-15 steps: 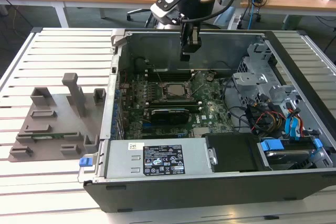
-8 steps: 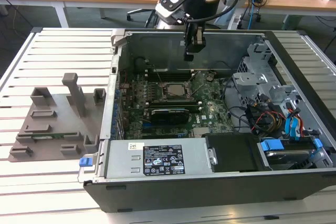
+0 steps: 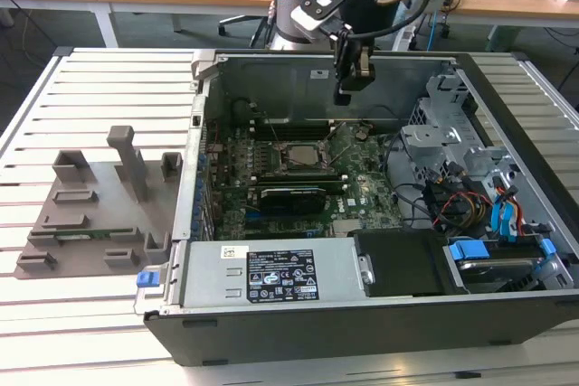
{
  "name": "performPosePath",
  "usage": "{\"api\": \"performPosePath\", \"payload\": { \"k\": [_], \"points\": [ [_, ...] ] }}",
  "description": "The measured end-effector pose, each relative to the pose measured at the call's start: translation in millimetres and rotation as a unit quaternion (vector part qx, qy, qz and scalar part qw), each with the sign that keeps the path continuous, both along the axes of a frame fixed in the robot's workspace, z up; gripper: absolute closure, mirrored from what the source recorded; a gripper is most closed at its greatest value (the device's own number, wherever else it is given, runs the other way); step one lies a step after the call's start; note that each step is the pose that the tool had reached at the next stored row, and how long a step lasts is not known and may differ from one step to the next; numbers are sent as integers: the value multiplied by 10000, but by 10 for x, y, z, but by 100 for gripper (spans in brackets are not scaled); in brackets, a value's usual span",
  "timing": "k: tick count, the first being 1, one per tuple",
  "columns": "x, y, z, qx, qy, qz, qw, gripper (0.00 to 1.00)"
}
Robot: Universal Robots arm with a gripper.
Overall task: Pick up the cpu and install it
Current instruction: 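Close the cpu cover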
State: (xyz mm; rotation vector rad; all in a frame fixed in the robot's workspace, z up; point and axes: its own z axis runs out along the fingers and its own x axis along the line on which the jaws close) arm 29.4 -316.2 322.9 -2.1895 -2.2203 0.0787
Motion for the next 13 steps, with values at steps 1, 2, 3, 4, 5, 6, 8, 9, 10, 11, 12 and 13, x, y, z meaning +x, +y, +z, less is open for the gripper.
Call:
{"api": "performPosePath", "payload": {
  "k": [1, 2, 3, 4, 5, 6, 8, 9, 10, 11, 12, 13],
  "points": [
    [32, 0, 0, 0, 0, -1, 10000, 89],
    [49, 0, -1, 0, 0, -1, 10000, 89],
    [99, 0, 0, -1, 1, 0, 10000, 89],
    [127, 0, -1, 0, 1, -1, 10000, 89],
    [161, 0, -1, 0, 1, -1, 10000, 89],
    [191, 0, -2, 0, 1, 0, 10000, 89],
    [404, 0, -7, -1, 2, 0, 10000, 89],
    [503, 0, -9, -2, 2, -1, 10000, 89],
    [523, 0, -10, -2, 2, -1, 10000, 89],
    [543, 0, -10, -2, 2, -1, 10000, 89],
    [572, 1, -11, -3, 2, 0, 10000, 89],
    [593, 1, -13, -2, 2, 0, 10000, 89]
  ]
}}
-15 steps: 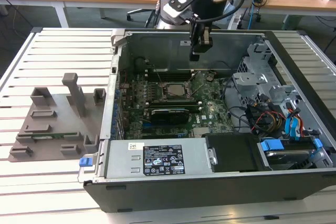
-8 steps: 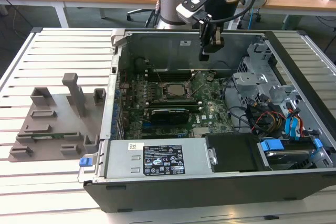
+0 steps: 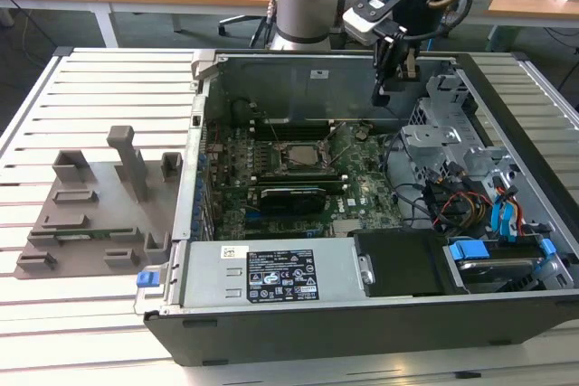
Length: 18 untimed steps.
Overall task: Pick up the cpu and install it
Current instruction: 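Close the cpu cover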
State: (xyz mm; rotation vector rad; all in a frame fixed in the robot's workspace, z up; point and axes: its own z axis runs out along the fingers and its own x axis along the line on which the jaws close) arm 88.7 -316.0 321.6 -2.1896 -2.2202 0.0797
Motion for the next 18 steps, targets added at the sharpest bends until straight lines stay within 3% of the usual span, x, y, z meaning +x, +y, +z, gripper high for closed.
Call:
{"api": "performPosePath", "payload": {
  "k": [3, 8, 12, 18],
  "points": [
    [41, 1, -44, -3, 1, 0, 10000, 89],
    [-29, 1, -235, -2, 1, 0, 10000, 89],
    [-29, 2, -352, -2, 0, 4, 10000, 89],
    [-29, 1, -472, -3, 1, 4, 10000, 89]
  ]
}}
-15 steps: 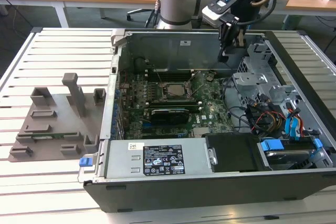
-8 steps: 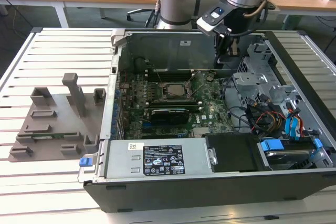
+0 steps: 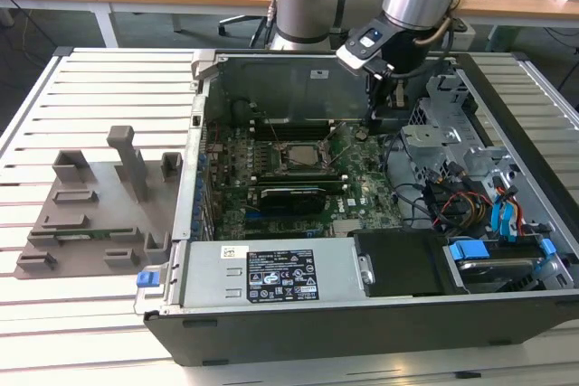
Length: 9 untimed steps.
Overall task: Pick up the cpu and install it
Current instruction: 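Close the cpu cover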
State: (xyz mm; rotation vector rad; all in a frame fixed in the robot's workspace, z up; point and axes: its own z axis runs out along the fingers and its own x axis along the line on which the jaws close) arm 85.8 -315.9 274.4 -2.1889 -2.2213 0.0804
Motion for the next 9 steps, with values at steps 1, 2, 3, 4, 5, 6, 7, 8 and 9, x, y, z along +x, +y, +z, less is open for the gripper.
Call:
{"api": "performPosePath", "payload": {
  "k": [1, 2, 3, 4, 5, 6, 7, 8, 9],
  "points": [
    [0, 0, -14, 0, 0, 0, 10000, 89],
    [0, 0, -31, 0, 0, 0, 10000, 89],
    [0, 0, -54, 0, 0, 0, 10000, 89],
    [0, 0, -67, 0, 0, 0, 10000, 89],
    [0, 0, -78, 0, 0, 0, 10000, 89],
    [0, 0, -95, 0, 0, 0, 10000, 89],
    [0, 0, -108, 1, 0, 0, 10000, 89],
    [0, 0, -124, 0, 0, 0, 10000, 89],
    [0, 0, -135, -1, 0, 0, 10000, 89]
  ]
}}
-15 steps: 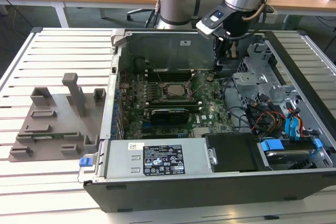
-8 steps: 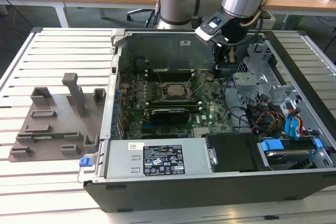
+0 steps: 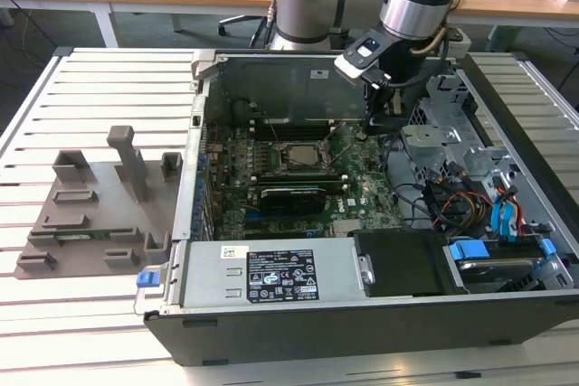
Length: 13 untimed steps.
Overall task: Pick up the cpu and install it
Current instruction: 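Close the cpu cover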
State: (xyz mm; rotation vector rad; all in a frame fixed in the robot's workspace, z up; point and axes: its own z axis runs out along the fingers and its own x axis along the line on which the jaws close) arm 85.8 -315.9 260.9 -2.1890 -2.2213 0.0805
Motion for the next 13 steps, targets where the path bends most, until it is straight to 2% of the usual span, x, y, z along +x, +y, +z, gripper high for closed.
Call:
{"api": "performPosePath", "payload": {
  "k": [3, 5, 7, 13],
  "points": [
    [-37, 1, -59, 0, 0, 1, 10000, 89],
    [-166, 1, -87, 1, 0, 0, 10000, 89],
    [-254, 0, -91, 14, 0, 0, 10000, 89],
    [-365, 1, -96, 39, 0, 0, 10000, 89]
  ]
}}
